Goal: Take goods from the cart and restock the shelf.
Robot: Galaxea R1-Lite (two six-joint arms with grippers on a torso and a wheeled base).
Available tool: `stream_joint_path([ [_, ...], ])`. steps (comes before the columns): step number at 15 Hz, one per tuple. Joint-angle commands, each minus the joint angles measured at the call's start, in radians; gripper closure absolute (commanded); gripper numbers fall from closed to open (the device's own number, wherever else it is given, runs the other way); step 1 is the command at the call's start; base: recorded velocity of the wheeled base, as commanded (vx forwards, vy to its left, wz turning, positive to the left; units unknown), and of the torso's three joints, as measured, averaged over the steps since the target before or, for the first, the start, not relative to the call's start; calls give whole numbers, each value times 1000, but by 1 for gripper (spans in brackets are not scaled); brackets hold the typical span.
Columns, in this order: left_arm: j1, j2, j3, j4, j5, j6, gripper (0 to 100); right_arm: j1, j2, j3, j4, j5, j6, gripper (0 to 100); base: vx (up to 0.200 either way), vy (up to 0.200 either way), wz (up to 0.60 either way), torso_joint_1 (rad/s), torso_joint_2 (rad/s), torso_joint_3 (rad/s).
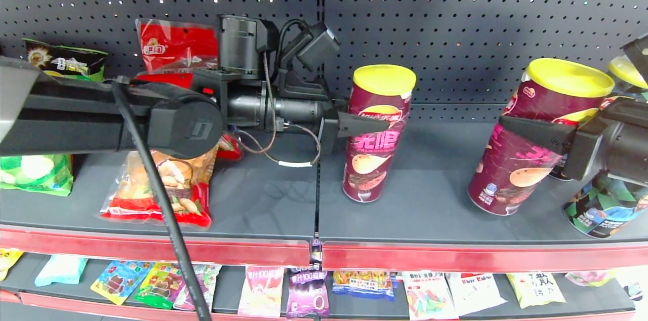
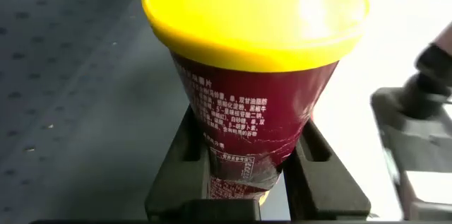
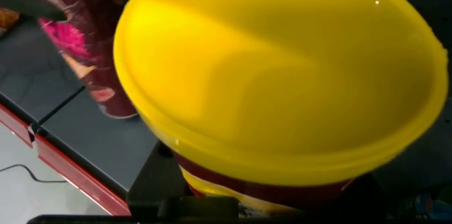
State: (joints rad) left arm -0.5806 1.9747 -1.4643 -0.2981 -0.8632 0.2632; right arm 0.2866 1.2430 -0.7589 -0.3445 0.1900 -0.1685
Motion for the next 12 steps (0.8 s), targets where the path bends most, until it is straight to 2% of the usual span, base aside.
stream_joint_path([
  [1, -13, -39, 42, -1, 0, 13, 100, 0, -10, 9, -1, 0, 0, 100, 0, 0, 0, 0, 0, 0],
  [4, -18, -45, 88, -3, 0, 16, 100, 3, -13, 3, 1, 0, -3, 100, 0, 0, 0, 0, 0, 0],
  [7, -33, -27, 136, -87, 1, 10, 100, 3, -11, 6, 1, 0, -3, 100, 0, 0, 0, 0, 0, 0],
  [12, -41, -48, 183, -102, 0, 5, 100, 3, -4, 4, 1, 0, -2, 100, 0, 0, 0, 0, 0, 0],
])
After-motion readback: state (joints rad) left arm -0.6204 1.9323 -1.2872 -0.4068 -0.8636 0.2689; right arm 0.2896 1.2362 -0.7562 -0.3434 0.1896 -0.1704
